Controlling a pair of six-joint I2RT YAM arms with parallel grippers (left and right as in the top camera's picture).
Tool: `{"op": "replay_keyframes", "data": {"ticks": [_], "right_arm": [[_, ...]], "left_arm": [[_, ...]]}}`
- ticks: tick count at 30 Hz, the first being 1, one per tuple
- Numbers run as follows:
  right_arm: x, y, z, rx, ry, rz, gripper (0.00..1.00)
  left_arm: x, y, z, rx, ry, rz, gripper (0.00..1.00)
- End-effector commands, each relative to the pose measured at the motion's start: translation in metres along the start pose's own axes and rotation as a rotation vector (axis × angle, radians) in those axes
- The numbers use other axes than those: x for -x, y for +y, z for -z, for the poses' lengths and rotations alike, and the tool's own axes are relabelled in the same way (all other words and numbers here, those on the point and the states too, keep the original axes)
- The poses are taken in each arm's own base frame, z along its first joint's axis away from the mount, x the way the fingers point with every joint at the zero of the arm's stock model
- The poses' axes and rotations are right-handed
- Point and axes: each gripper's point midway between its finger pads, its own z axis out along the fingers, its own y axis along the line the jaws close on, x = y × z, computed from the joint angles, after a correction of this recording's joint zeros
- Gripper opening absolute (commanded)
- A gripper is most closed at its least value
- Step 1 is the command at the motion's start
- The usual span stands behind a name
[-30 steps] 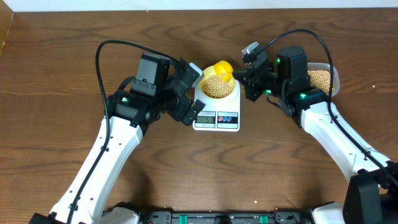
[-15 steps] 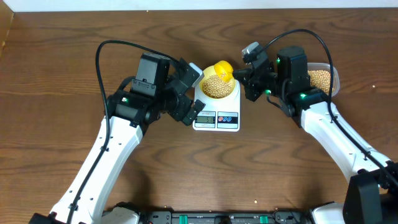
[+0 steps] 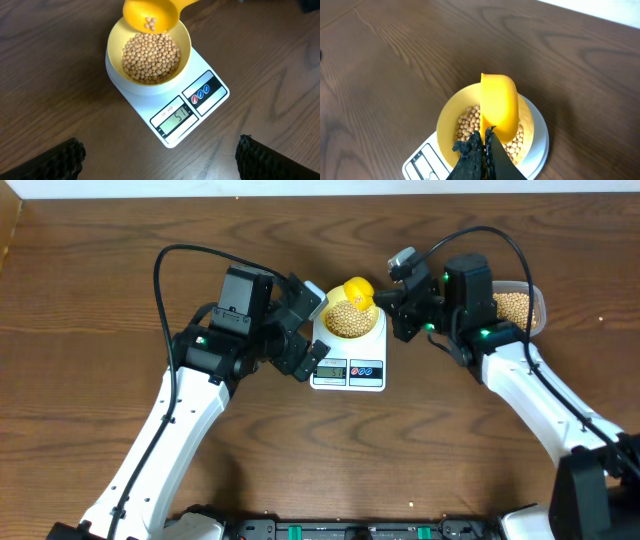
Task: Scoop item into bowl and weigh 50g on scale
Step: 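Hold the tilted yellow scoop over the bowl, shaking out soybeans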
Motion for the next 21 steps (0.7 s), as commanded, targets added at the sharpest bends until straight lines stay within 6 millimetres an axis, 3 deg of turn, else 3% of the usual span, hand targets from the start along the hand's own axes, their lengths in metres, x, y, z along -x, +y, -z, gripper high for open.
{"op": "replay_keyframes", "data": {"ticks": [1, 21], "right_arm": [[-0.011, 0.001, -0.011, 0.019, 0.026, -0.011, 0.01], [-0.025, -0.006, -0.028, 0.023, 0.048, 0.052, 0.01]], "left_arm": [[0.0, -0.002, 0.004, -0.008, -0.01, 0.009, 0.98], [0.0, -0.002, 0.004, -0.008, -0.01, 0.009, 0.98]]}}
